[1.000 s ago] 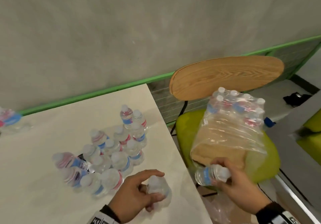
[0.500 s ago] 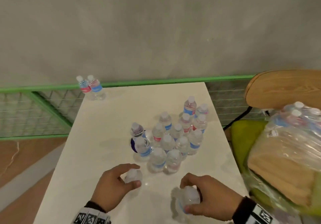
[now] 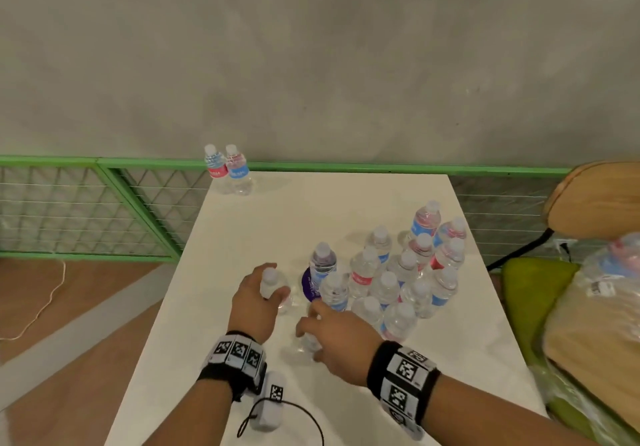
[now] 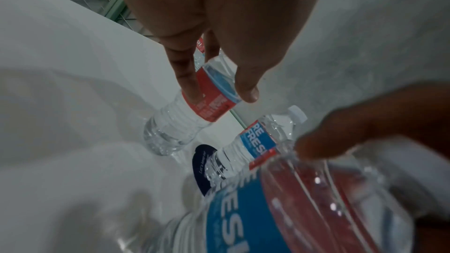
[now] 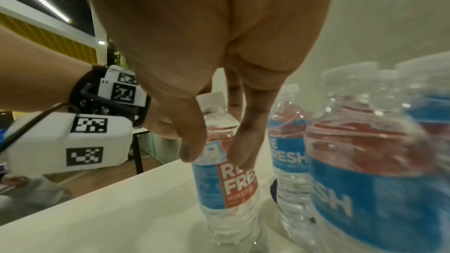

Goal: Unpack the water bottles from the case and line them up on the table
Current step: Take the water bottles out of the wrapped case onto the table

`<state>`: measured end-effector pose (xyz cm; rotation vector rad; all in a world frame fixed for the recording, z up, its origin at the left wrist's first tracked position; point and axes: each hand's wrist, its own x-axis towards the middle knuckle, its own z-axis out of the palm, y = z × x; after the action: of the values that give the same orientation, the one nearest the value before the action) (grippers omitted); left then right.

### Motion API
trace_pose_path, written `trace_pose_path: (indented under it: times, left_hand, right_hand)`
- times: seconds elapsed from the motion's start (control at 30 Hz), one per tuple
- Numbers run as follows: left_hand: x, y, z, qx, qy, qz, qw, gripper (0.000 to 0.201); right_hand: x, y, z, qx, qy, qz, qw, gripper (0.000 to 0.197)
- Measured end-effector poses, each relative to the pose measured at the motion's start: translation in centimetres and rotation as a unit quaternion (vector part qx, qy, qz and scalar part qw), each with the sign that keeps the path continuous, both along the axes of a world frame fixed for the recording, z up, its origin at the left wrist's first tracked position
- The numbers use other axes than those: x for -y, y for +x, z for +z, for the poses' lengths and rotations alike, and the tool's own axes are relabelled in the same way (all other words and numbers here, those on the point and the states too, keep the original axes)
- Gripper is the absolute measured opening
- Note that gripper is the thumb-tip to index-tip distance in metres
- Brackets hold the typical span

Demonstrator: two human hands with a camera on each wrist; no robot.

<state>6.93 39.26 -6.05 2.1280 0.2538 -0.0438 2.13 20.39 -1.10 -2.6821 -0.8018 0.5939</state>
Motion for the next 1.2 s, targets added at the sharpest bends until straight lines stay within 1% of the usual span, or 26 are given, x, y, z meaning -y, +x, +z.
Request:
trace_pose_path:
  times: [0.07,0.13,0.23,0.33,0.4,0.47,0.53,0.57,0.6,0.67,0.7,0.73,0.77,0.83,0.87,0.9,0.97,1.07,1.13,1.2]
  left_hand:
    - [-0.3,1.6,-0.3,0.002,-0.004,0.003,1.0,0.049]
    - [-0.6,3.1,-0.6,0.001,0.004,-0.003,1.0,0.051]
    - [-0.6,4.7,-0.5,-0.002,0.014,-0.025,1.0,0.052]
    - [-0.6,5.5,-0.2,-0.008,0.02,-0.046,0.999,0.051]
    - [-0.8,5.8,-0.2,-0.013,0.018,-0.051,0.998,0.052]
    - [-0.9,6.0,-0.2,-0.019,0.012,-0.056,0.998,0.053]
    - [-0.5,5.7,0.2,-0.012,-0.01,-0.065,0.998,0.044]
    - [-0.4,5.4,0.2,-0.005,-0.017,-0.069,0.997,0.041]
    - [-0.6,5.1,-0.2,-0.006,-0.025,-0.067,0.997,0.051]
    - [-1.5,4.4,-1.2,-0.021,-0.028,-0.035,0.999,0.089]
    - [-1.8,3.9,-1.1,-0.034,-0.023,-0.008,0.999,0.097]
    - [-1.8,3.3,-0.7,-0.035,-0.017,0.018,0.999,0.097]
    - [-1.7,2.7,0.0,-0.02,-0.012,0.04,0.999,0.09]
    - [-0.6,1.3,3.2,0.044,-0.006,0.053,0.998,0.066]
    - [0.1,0.7,5.0,0.085,-0.007,0.045,0.995,0.055]
    - [1.1,0.0,6.9,0.115,-0.017,0.027,0.993,0.045]
    - [3.6,-1.2,9.8,0.139,-0.044,-0.029,0.989,0.034]
    - [9.4,-3.1,12.4,0.118,-0.086,-0.15,0.978,0.027]
    - [14.2,-4.2,13.0,0.089,-0.084,-0.263,0.957,0.024]
    - [19.2,-4.9,12.4,0.052,-0.063,-0.378,0.922,0.02]
  right_hand:
    - [-1.3,1.4,0.0,0.013,-0.012,-0.002,1.0,0.048]
    - [-2.4,2.9,0.4,0.021,-0.003,-0.012,1.0,0.047]
    - [-3.5,4.7,0.8,0.034,0.015,-0.053,0.998,0.048]
    - [-3.6,6.2,0.6,0.027,0.039,-0.099,0.994,0.048]
    - [-3.2,6.8,0.2,0.017,0.055,-0.105,0.993,0.05]
    - [-2.8,7.0,-0.1,0.007,0.069,-0.103,0.992,0.057]
    - [-2.5,6.5,0.2,-0.007,0.105,-0.112,0.988,0.065]
    - [-2.3,6.0,0.7,-0.01,0.129,-0.119,0.984,0.066]
    - [-1.9,5.6,1.2,-0.006,0.156,-0.125,0.98,0.063]
    - [-0.9,4.5,2.5,0.013,0.217,-0.138,0.966,0.054]
    - [0.0,4.0,3.2,0.02,0.249,-0.146,0.957,0.048]
    - [1.1,3.4,3.8,0.024,0.277,-0.157,0.948,0.042]
    - [2.5,2.7,4.4,0.025,0.302,-0.173,0.937,0.036]
    - [6.1,1.4,5.7,0.01,0.341,-0.225,0.913,0.025]
    - [8.3,0.6,6.0,0.001,0.347,-0.262,0.9,0.021]
    - [10.7,-0.3,6.2,-0.002,0.342,-0.301,0.89,0.021]
    - [15.4,-2.5,6.0,0.011,0.309,-0.366,0.878,0.022]
    - [21.7,-6.1,4.8,0.027,0.234,-0.441,0.866,0.022]
    - [25.3,-8.6,3.7,0.016,0.176,-0.472,0.864,0.021]
    - [28.8,-10.9,2.1,-0.019,0.107,-0.478,0.872,0.024]
